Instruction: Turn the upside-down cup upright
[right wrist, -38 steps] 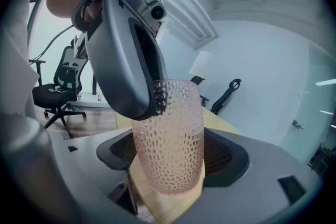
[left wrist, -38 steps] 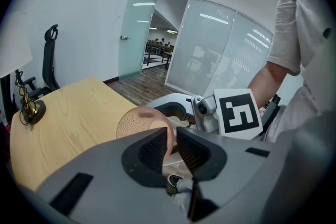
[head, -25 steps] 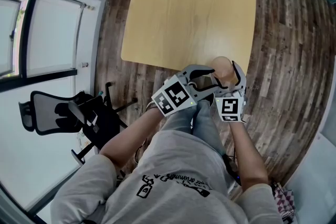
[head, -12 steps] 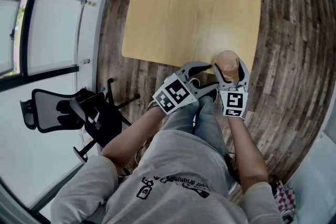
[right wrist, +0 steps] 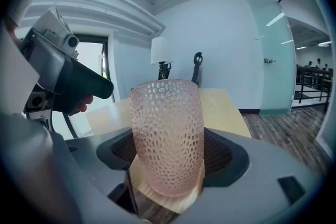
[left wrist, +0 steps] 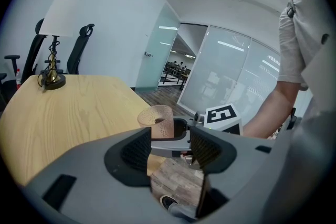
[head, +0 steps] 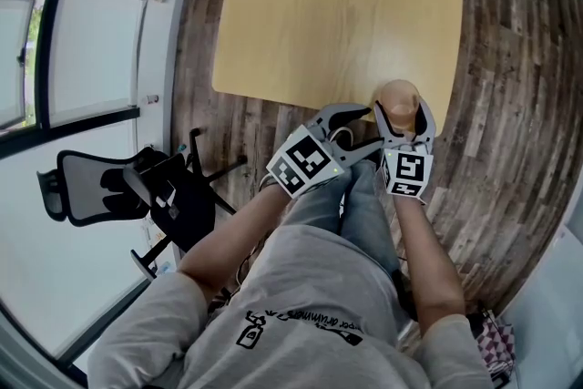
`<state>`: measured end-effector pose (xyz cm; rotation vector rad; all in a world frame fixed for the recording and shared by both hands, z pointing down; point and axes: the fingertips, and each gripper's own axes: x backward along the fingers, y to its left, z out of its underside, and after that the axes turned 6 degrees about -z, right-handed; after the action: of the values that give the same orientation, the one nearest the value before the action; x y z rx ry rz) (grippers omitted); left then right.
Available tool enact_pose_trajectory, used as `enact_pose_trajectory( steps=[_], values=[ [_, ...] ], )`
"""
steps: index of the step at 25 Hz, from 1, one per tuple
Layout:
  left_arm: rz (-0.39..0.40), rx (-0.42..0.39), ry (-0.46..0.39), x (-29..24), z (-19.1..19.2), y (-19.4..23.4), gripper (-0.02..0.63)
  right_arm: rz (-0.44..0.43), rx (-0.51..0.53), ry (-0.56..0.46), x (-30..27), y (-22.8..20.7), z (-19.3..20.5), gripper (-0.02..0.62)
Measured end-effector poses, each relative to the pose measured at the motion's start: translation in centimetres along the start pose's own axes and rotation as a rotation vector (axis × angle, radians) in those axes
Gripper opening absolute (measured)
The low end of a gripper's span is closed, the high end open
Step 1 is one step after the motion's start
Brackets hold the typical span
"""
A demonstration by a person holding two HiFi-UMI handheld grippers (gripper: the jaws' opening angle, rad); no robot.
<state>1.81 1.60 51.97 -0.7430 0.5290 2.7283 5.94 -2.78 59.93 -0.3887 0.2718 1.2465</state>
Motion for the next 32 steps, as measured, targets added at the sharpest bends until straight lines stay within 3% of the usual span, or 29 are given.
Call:
enact_pose_trajectory(
  steps=[27,32],
  values=[
    [0.010,0.030,-0.012,-0.3,1.2,0.2,0.222,0.022,0.025,-0.019,-0.7,-0.5,0.4,0.357],
    [-0.005,0.075,-0.014,-0.9,1.3,1.1,0.222,0.020,0.020,-0.028,-0.7,-0.6,0.4,0.357]
  ],
)
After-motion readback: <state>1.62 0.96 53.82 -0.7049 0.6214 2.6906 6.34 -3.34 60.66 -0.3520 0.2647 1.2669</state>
